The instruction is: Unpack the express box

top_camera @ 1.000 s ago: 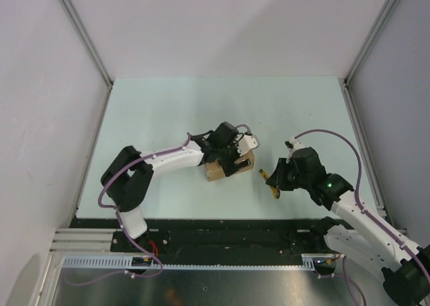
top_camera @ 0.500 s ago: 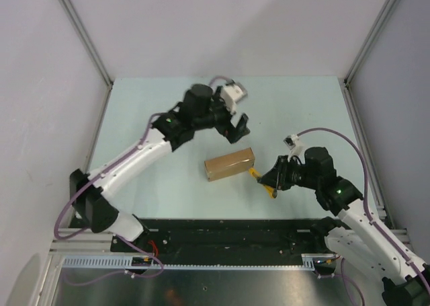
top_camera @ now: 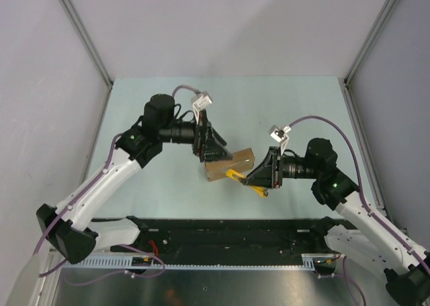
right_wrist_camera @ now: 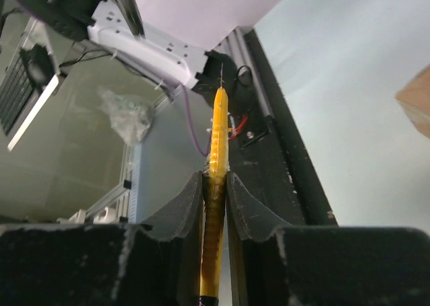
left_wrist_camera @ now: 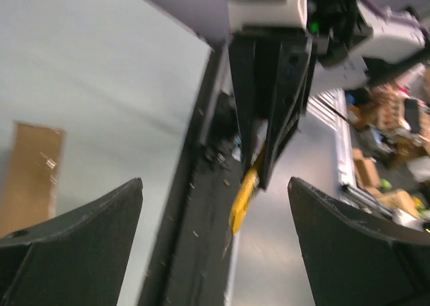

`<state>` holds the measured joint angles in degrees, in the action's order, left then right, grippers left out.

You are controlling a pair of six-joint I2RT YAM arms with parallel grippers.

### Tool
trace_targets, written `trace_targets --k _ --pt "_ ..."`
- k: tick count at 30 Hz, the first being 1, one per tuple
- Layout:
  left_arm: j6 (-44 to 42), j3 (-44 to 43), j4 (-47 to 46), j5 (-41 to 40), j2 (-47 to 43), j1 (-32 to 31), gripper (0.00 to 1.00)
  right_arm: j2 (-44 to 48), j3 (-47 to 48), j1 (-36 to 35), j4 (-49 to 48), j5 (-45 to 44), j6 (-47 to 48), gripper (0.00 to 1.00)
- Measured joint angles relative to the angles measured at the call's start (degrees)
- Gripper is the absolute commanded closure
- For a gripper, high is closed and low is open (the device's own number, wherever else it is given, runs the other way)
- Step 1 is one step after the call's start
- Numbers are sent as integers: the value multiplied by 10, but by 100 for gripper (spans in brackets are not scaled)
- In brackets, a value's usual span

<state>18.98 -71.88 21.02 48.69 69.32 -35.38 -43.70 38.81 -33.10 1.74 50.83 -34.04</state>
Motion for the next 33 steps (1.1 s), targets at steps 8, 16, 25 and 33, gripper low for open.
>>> trace_targets --k 8,16,25,33 --pt "60 90 10 81 -70 -19 24 -24 15 -58 -26 23 0 100" --pt "65 107 10 116 -68 -52 44 -40 24 -100 -24 9 9 100" --pt "66 131 11 126 -57 -63 97 -39 31 -106 -20 -17 16 100" --pt "58 129 10 125 -55 -64 100 -33 31 -105 -11 -30 15 21"
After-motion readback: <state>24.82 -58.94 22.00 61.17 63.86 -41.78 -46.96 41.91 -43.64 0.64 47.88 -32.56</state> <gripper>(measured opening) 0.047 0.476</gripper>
